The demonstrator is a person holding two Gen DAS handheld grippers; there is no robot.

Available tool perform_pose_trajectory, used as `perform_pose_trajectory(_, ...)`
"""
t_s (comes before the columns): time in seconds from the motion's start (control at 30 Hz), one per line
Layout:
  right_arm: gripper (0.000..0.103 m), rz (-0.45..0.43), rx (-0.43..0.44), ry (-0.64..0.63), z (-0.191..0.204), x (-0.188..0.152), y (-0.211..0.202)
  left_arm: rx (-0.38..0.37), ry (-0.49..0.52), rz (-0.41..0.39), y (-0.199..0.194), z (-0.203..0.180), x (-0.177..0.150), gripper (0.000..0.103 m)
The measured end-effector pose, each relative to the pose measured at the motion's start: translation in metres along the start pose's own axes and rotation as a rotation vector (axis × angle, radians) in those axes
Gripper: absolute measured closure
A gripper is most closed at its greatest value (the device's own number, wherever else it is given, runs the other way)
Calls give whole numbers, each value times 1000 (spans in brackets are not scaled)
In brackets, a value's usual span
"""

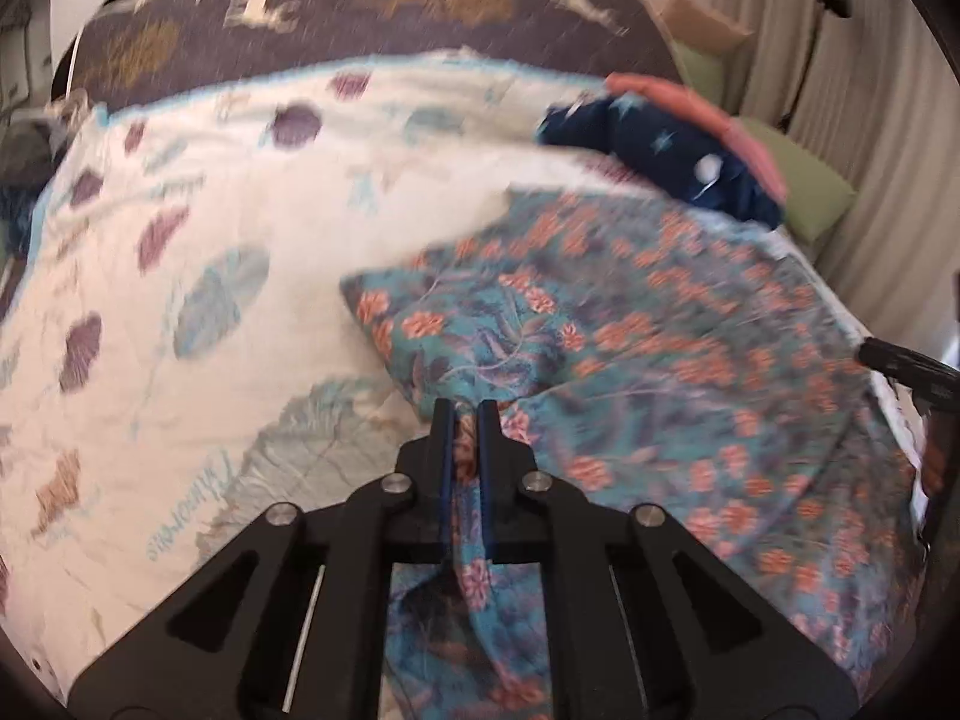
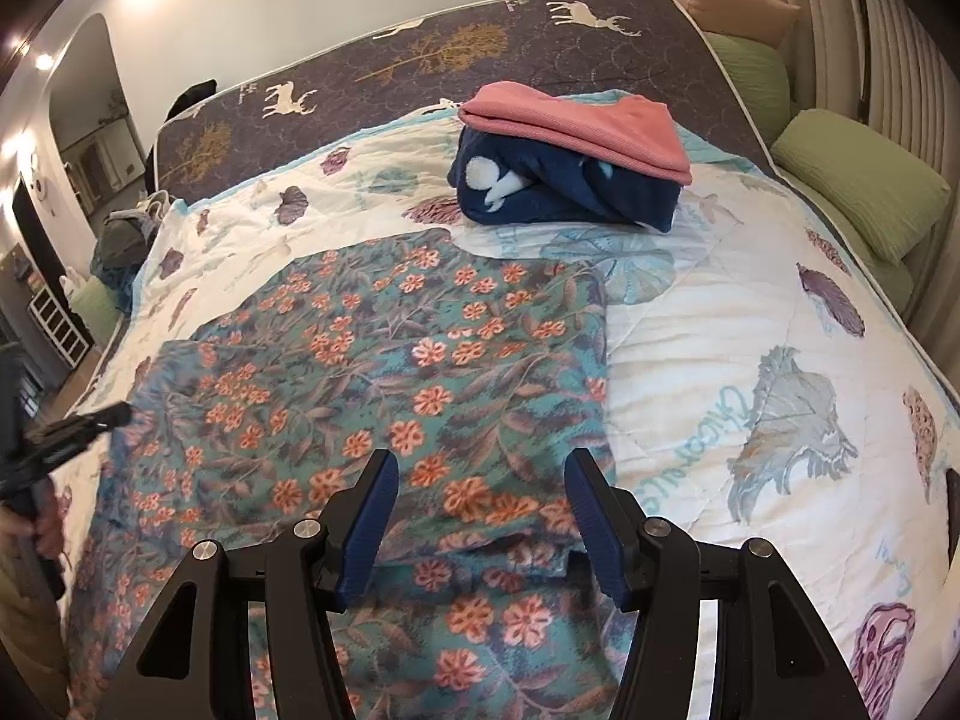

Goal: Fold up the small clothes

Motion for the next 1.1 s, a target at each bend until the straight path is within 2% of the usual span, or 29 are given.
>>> perform_pose_trajectory(0.17, 44, -1, 15, 10, 1, 6, 4, 40, 60, -66, -23, -6, 24, 95)
perform_pose_trajectory(0.27, 44, -8, 21, -20, 9, 11, 4, 89, 61, -45, -16, -1, 31, 95)
perform_pose_trajectory(0.43, 43, 25, 21, -88, 16, 26, 18, 90, 43, -7, -1, 4, 24, 95)
perform_pose_trajectory(0.63, 43, 61, -81, -92, -3, 59, 51, 74, 31, -1, 1, 4, 23, 95)
perform_pose_trajectory(0.83, 45, 130, -53, 6, -35, 82, 86, 80, 41, 9, 4, 3, 24, 95)
perform_pose_trajectory(0.87, 48, 132, -40, 16, -37, 83, 90, 79, 41, 13, 6, 3, 24, 95)
perform_pose_trajectory(0.93, 67, 150, -31, 14, -38, 84, 99, 80, 39, 19, 8, 4, 24, 95)
perform_pose_trajectory(0.97, 98, 151, -47, 1, -37, 84, 101, 82, 36, 20, 9, 3, 25, 95)
perform_pose_trajectory(1.0, 97, 141, -66, -11, -37, 84, 102, 81, 35, 18, 9, 3, 26, 95)
perform_pose_trajectory(1.1, 99, 48, -44, 32, -41, 90, 84, 73, 31, -7, 5, 1, 33, 95)
Point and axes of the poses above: each gripper's, at about its wrist camera, not at the fingertips, and y roughly the way its jaws point, z to its left, x to its top, the point moved 3 cm from there along y, roughly the way its jaws point, and after that the axes turned 2 degrees about z, right-handed, at the moved point
